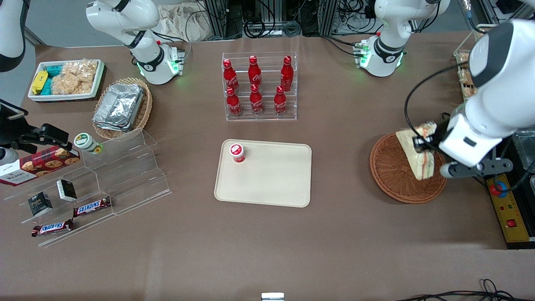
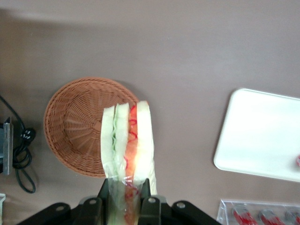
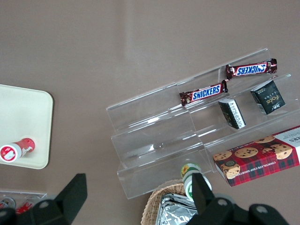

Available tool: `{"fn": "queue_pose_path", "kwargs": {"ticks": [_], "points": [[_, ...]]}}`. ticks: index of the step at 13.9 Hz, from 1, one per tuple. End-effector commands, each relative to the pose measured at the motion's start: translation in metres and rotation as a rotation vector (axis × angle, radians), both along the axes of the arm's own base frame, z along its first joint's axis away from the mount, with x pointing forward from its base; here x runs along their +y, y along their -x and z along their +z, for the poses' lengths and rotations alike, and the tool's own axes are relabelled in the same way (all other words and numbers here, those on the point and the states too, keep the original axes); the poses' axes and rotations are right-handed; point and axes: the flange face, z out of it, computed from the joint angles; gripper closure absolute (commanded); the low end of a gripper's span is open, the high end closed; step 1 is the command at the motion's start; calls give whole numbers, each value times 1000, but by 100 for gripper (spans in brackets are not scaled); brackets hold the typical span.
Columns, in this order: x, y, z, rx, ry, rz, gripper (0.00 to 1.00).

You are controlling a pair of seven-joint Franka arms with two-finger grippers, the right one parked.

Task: Place sandwich from basket to tray
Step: 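Lift the sandwich out of the basket with the left gripper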

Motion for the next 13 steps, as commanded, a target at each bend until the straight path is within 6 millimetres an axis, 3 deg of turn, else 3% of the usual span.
{"fn": "queue_pose_path", "kwargs": {"ticks": [1,4,6,8,11,13], "points": [[-33,9,22,4,34,-57,72],[-105,36,29,3,52,-29,71],[-162,51,8,38,49,19,71],[-204,53,-23,14,12,19,72],[-262,46,-106,27,-30,14,72],[-286,37,-169,32,-53,-16,72]]}}
